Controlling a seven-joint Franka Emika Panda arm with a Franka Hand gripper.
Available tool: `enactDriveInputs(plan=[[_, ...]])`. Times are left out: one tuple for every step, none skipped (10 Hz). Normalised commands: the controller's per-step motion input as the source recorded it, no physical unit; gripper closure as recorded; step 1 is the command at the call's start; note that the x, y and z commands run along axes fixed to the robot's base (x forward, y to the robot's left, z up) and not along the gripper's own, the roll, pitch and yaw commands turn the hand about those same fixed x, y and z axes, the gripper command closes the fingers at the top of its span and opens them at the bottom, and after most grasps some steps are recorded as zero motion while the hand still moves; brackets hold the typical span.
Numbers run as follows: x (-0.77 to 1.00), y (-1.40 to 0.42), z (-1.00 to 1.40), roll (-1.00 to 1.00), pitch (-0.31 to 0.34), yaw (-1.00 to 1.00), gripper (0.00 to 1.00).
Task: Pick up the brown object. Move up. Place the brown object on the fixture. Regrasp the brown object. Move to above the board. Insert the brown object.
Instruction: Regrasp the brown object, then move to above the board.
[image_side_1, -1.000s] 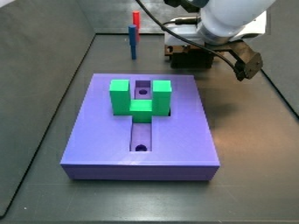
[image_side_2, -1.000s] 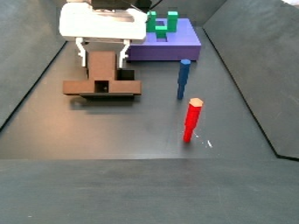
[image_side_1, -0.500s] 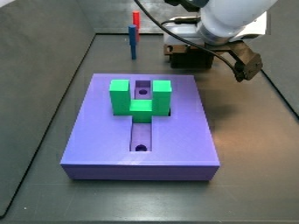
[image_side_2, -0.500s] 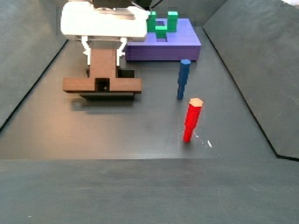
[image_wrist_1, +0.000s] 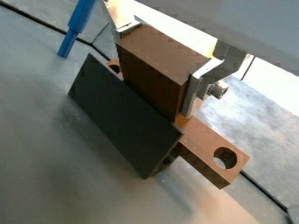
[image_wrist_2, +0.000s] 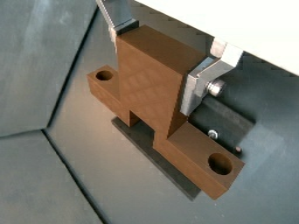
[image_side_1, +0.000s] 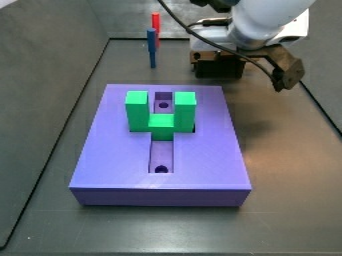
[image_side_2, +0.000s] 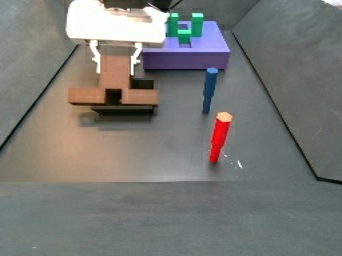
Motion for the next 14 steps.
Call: enactDriveInputs(plan=[[0.0, 0.0, 0.0, 0.0, 0.0, 0.0, 1.0], [0.0, 0.0, 0.0, 0.0, 0.0, 0.0, 1.0], [0.0, 0.0, 0.0, 0.0, 0.0, 0.0, 1.0], [0.0, 0.0, 0.0, 0.0, 0.0, 0.0, 1.0], [0.0, 0.0, 0.0, 0.0, 0.0, 0.0, 1.0], [0.0, 0.0, 0.0, 0.0, 0.0, 0.0, 1.0], [0.0, 0.0, 0.0, 0.0, 0.0, 0.0, 1.0], [0.0, 0.0, 1.4, 0.0, 0.0, 0.0, 1.0], [0.02, -0.03, 1.4, -0.03, -0.063, 0.0, 1.0], [-0.01, -0.01, 1.4, -0.1, -0.107, -0.02, 1.0], [-0.02, 0.0, 1.4, -0.08, -0.096, -0.03, 1.0], [-0.02, -0.02, 1.4, -0.05, -0.037, -0.06, 1.0], [-0.01, -0.01, 1.4, -0.02, -0.001, -0.07, 1.0], [-0.02, -0.02, 1.4, -0.01, 0.029, -0.06, 1.0]])
